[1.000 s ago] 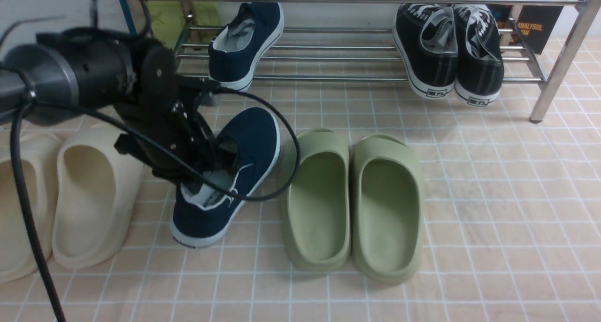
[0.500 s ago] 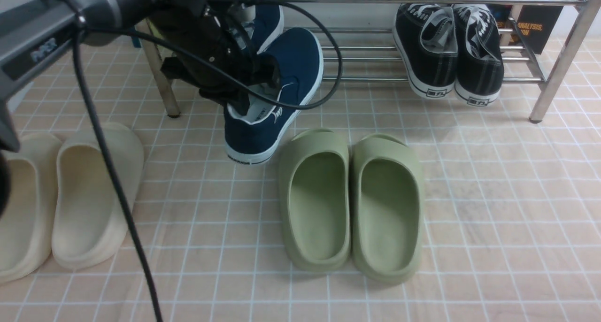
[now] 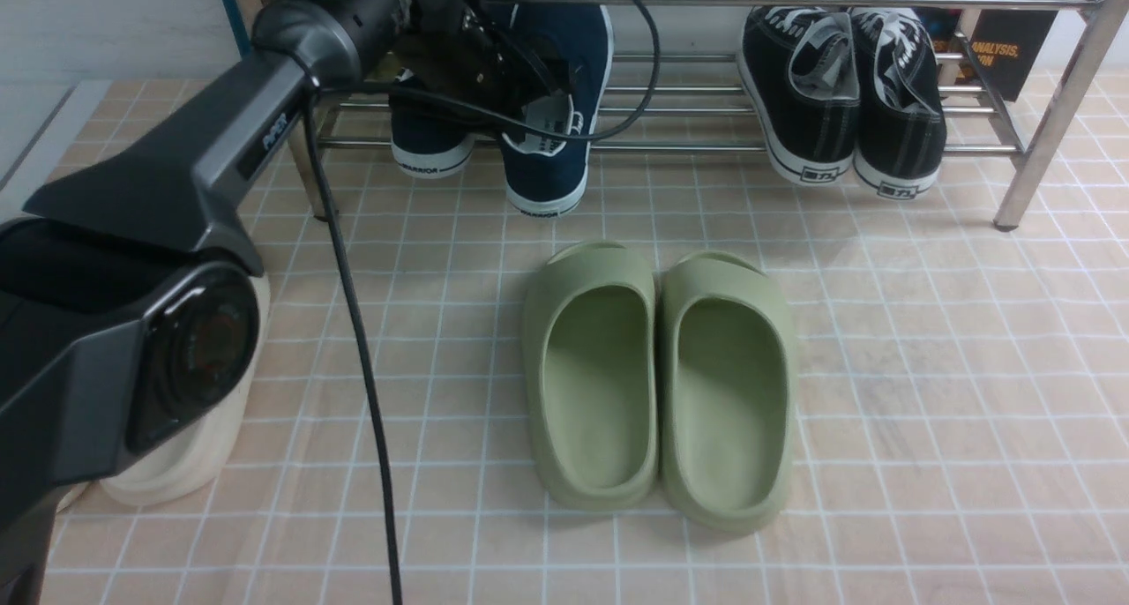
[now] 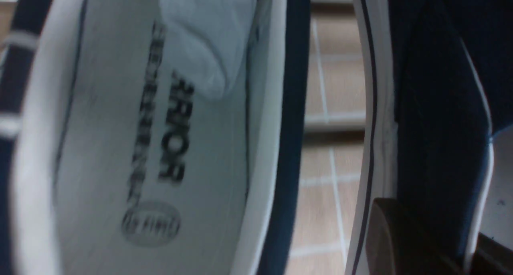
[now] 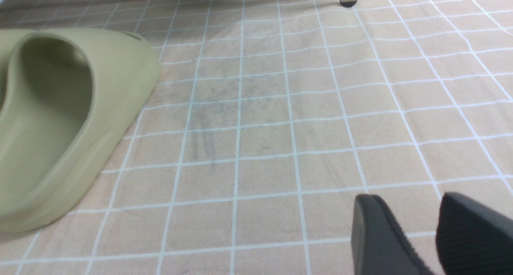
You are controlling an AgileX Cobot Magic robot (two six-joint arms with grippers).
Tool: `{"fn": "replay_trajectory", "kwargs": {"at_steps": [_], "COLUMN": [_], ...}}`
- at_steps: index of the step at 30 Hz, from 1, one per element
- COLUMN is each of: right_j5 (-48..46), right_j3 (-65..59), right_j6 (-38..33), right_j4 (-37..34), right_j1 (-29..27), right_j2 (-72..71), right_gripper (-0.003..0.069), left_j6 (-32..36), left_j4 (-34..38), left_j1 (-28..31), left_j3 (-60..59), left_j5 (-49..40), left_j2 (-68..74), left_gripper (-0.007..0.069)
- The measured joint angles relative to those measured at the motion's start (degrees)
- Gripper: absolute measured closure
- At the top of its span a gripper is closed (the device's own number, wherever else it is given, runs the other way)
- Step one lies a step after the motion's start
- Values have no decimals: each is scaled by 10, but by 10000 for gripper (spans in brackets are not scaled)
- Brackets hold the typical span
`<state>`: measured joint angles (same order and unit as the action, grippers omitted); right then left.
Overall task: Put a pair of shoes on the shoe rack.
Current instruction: Use the left arm to put a shoe into the shoe rack
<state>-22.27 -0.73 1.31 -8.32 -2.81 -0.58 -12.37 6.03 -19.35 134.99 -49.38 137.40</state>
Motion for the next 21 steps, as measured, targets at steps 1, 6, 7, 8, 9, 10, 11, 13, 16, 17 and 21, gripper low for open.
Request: {"fn": "replay_trajectory", "kwargs": {"at_steps": [1, 6, 7, 8, 9, 10, 11, 13, 16, 17, 21], "right_j5": [0, 0, 0, 0, 0, 0, 0, 0, 0, 0, 0], "right_j3": [0, 0, 0, 0, 0, 0, 0, 0, 0, 0, 0], "right_j6": [0, 0, 0, 0, 0, 0, 0, 0, 0, 0, 0], "right_j4": [0, 0, 0, 0, 0, 0, 0, 0, 0, 0, 0], "right_j1": [0, 0, 0, 0, 0, 0, 0, 0, 0, 0, 0], "right_j2": [0, 0, 0, 0, 0, 0, 0, 0, 0, 0, 0], "right_gripper": [422, 422, 422, 422, 422, 422, 422, 422, 422, 422, 422], "left_j6": [-3, -2, 0, 1, 5, 7, 11, 19, 63, 70, 81], "left_j4": [0, -2, -2, -2, -3, -3, -3, -3, -14, -17, -21], "left_j1": [0, -1, -1, -1, -1, -1, -1, -1, -1, -1, -1], "left_j3": [1, 1, 1, 1, 1, 1, 1, 1, 6, 7, 7], "left_j5": [4, 20, 20, 20, 20, 20, 20, 25, 69, 81, 87], "left_j2": [6, 7, 7, 7, 7, 7, 7, 7, 6, 6, 5], "left_gripper": [600, 596, 594, 593, 587, 580, 568, 540, 440, 411, 292]}}
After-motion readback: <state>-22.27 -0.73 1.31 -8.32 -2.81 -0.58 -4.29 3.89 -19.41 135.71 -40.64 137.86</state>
